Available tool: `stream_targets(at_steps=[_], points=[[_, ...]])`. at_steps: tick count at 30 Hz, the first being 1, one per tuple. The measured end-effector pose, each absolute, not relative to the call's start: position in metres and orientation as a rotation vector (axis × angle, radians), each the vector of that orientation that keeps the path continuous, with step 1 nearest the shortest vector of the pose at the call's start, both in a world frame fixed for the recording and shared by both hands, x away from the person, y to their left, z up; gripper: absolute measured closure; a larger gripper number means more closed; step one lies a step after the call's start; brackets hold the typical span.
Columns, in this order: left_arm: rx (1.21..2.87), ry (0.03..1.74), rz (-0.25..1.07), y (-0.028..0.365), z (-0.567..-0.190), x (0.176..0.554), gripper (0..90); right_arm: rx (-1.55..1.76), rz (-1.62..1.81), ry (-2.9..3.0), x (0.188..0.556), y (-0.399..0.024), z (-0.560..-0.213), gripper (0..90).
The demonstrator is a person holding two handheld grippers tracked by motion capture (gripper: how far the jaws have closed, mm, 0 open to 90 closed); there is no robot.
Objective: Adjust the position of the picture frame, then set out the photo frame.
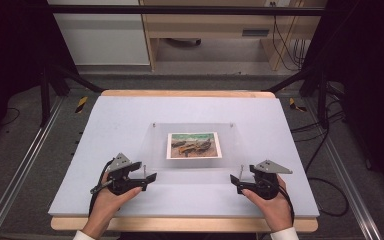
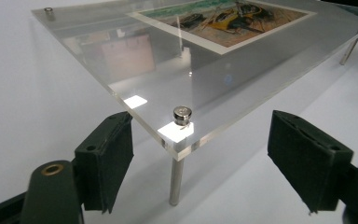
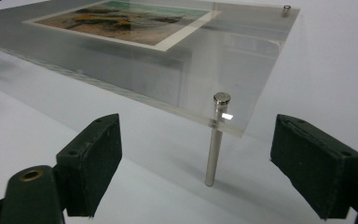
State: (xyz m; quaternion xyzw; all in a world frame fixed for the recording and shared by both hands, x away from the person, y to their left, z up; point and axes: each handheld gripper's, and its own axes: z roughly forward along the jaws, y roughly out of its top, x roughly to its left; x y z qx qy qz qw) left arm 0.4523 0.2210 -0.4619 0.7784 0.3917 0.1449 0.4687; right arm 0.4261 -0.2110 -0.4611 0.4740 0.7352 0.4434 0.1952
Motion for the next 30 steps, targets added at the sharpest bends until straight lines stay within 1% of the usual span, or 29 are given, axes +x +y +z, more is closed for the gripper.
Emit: stream_targets(at_steps=[1,6,7,8,9,12,13,14,15,18,20,21,25,30], points=[[1.894,0.954,0.355,0.223,-0.460,0.453,15.9,1.319,1.241,2.058,0.426,-0.211,-0.459,15.0],[1.870,0.943,0.334,0.228,-0.455,0.450,11.9,1.318,1.246,2.047,0.426,-0.211,-0.456,12.7],[1.842,0.938,0.339,0.229,-0.451,0.449,9.8,1.299,1.243,2.025,0.424,-0.212,-0.450,10.6],[1.842,0.938,0.339,0.229,-0.451,0.449,9.6,1.299,1.243,2.025,0.424,-0.212,-0.450,10.6],[1.820,0.943,0.341,0.230,-0.448,0.449,9.4,1.282,1.254,1.990,0.424,-0.213,-0.442,9.6],[1.802,0.948,0.349,0.230,-0.446,0.451,9.7,1.272,1.275,1.982,0.426,-0.211,-0.436,9.8],[1.796,0.948,0.358,0.229,-0.442,0.454,10.4,1.263,1.276,1.985,0.432,-0.207,-0.431,12.1],[1.796,0.948,0.358,0.229,-0.442,0.454,11.3,1.263,1.276,1.985,0.432,-0.207,-0.431,12.1],[1.796,0.964,0.363,0.228,-0.440,0.460,12.1,1.256,1.280,1.997,0.440,-0.204,-0.428,16.5],[1.782,0.983,0.363,0.227,-0.438,0.467,13.7,1.262,1.277,2.029,0.449,-0.200,-0.427,18.3],[1.762,1.008,0.354,0.226,-0.437,0.475,14.7,1.269,1.278,2.057,0.459,-0.197,-0.427,21.1],[1.788,1.010,0.352,0.225,-0.438,0.480,15.8,1.289,1.276,2.071,0.465,-0.196,-0.429,21.8],[1.800,1.012,0.332,0.222,-0.441,0.485,15.6,1.326,1.264,2.098,0.475,-0.195,-0.435,20.4],[1.794,1.019,0.311,0.218,-0.445,0.482,15.4,1.350,1.249,2.113,0.478,-0.196,-0.443,18.4]])
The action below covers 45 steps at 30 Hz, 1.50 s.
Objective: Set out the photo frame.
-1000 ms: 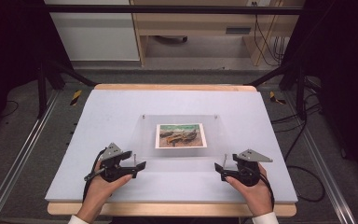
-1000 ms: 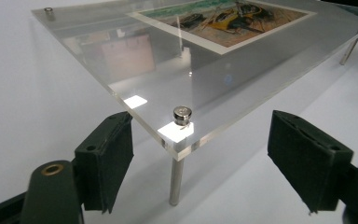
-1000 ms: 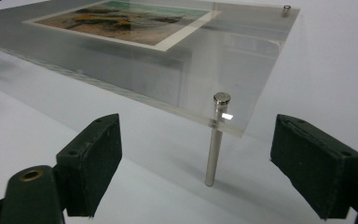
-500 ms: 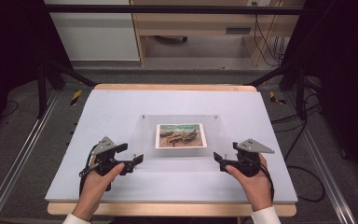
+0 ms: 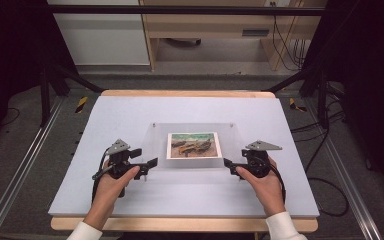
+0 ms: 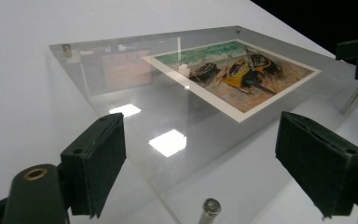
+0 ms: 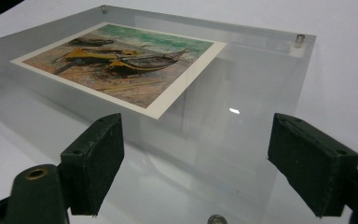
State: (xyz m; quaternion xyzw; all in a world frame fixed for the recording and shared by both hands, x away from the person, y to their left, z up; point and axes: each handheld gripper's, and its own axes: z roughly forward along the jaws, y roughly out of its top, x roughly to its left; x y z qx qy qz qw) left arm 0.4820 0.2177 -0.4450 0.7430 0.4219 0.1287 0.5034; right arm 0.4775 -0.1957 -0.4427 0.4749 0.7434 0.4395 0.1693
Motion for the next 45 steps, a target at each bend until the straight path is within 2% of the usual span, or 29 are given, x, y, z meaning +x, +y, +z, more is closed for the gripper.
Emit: stream_targets(at_steps=[12,20,27,45], points=[[1.814,1.078,0.279,0.214,-0.456,0.485,12.9,1.411,1.271,2.111,0.484,-0.202,-0.449,13.3],[1.806,1.101,0.252,0.215,-0.458,0.488,10.9,1.474,1.304,2.109,0.492,-0.204,-0.453,13.1],[1.779,1.131,0.178,0.218,-0.462,0.491,10.4,1.520,1.334,2.118,0.493,-0.208,-0.454,12.7],[1.782,1.114,0.162,0.221,-0.462,0.491,10.1,1.630,1.438,2.105,0.494,-0.213,-0.462,11.9]])
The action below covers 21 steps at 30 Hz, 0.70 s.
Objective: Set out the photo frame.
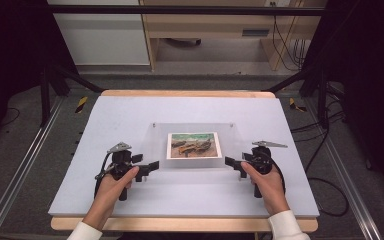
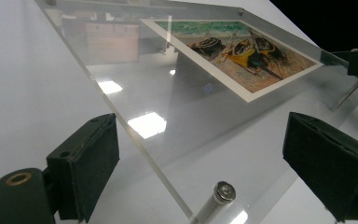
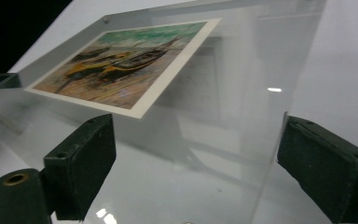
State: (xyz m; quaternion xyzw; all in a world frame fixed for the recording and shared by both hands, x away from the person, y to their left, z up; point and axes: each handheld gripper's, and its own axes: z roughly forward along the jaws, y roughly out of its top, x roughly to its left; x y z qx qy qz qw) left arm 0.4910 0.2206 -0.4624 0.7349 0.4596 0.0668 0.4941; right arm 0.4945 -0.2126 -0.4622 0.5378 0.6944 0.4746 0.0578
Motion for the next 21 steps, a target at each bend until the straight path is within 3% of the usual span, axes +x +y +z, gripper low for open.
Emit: stream_targets(at_steps=[11,21], points=[[1.764,1.106,0.094,0.2209,-0.4662,0.4928,10.2,1.620,1.460,2.105,0.4958,-0.2116,-0.4645,11.7],[1.772,1.128,0.114,0.2183,-0.4646,0.4949,11.2,1.618,1.448,2.102,0.4952,-0.2109,-0.4635,13.1]])
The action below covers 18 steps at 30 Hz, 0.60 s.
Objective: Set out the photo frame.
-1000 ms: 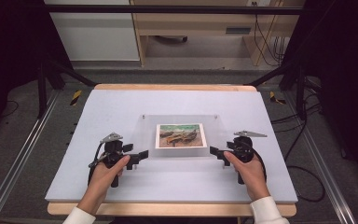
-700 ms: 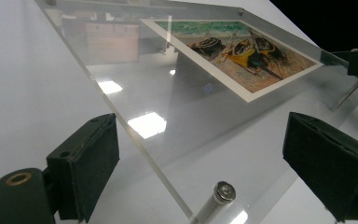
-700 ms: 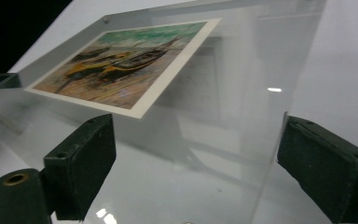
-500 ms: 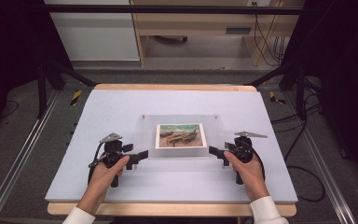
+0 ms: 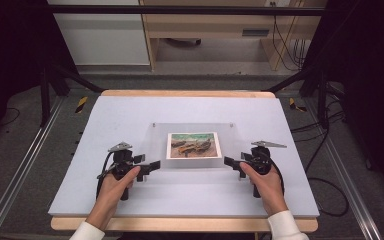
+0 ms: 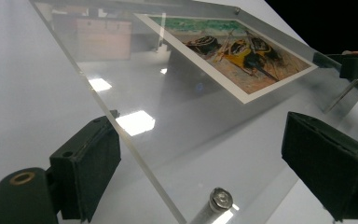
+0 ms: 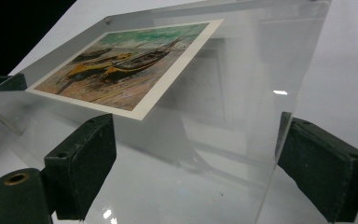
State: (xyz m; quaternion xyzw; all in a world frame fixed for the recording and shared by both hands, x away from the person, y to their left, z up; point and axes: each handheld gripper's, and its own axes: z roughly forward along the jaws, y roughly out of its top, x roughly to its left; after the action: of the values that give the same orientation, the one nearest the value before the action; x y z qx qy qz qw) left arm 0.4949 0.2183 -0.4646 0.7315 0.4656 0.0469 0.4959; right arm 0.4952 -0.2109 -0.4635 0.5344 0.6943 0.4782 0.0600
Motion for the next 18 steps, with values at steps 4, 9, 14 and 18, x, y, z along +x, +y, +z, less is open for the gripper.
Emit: stream_targets(at_steps=[4,9,14,18], points=[[1.790,1.125,0.123,0.2188,-0.4631,0.4963,11.6,1.602,1.439,2.103,0.4952,-0.2097,-0.4631,13.1],[1.808,1.110,0.174,0.2173,-0.4595,0.4977,12.0,1.556,1.423,2.088,0.4972,-0.2066,-0.4605,13.4],[1.811,1.088,0.230,0.2158,-0.4575,0.4988,13.2,1.516,1.405,2.073,0.4974,-0.2042,-0.4575,14.2],[1.825,1.069,0.270,0.2143,-0.4554,0.4998,13.2,1.484,1.391,2.056,0.4992,-0.2021,-0.4554,14.8]])
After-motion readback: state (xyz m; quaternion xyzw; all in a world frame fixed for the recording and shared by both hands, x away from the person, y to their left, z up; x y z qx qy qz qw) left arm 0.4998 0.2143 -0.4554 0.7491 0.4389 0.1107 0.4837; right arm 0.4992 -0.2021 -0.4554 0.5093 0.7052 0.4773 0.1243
